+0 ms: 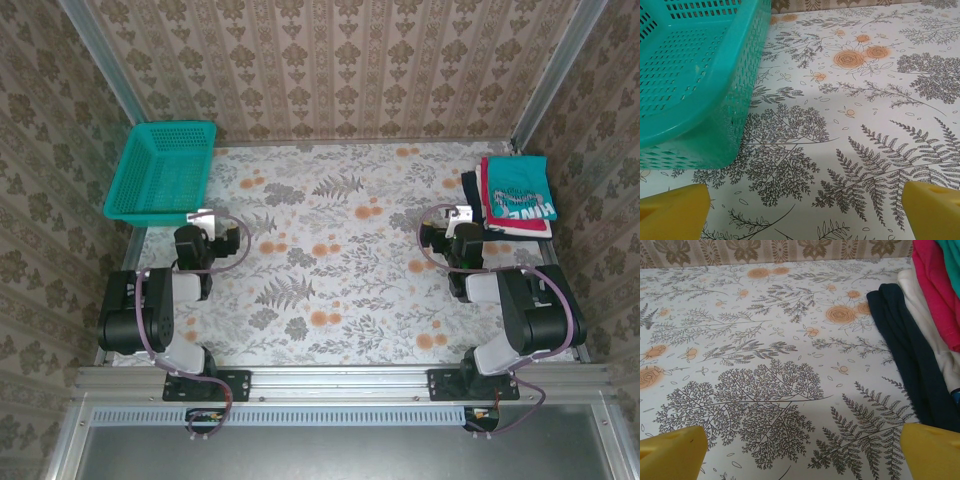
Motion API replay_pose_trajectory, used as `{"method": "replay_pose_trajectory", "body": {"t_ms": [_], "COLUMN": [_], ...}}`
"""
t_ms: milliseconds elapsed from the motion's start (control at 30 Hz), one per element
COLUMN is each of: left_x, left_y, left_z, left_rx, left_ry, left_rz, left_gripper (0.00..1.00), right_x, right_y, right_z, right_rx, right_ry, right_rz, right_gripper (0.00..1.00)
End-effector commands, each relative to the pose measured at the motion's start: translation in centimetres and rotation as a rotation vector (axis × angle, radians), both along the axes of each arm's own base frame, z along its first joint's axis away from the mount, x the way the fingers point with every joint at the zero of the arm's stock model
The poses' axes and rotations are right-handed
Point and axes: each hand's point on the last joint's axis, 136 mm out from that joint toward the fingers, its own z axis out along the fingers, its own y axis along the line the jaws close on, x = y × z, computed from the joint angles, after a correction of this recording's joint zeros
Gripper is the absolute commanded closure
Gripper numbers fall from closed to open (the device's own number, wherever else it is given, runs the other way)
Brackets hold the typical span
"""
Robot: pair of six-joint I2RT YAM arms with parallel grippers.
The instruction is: Fold and stack the t-shirts
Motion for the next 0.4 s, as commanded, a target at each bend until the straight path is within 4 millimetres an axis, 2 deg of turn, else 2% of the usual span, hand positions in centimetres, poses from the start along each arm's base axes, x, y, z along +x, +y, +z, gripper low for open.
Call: {"method": "replay_pose_trajectory", "body": {"t_ms": [0,367], "left_x": [0.41,0.41], "left_y": [0.18,0.17], "left_z": [0.95,0.96], "left_rx": [0.018,0.017], "left_ry": [-0.035,-0.036], "left_rz": [0.004,0.005], "left_gripper": [0.00,0.00], "right_x": [0.62,0.52], "right_y": [-0.27,-0.29], "right_z": [1.16,1.23], "right_rx": [-0.015,-0.016], "right_ry": [-0.044,-0.049], "right_rz": [-0.012,-0.013], "right_gripper": [0.00,0.00]}}
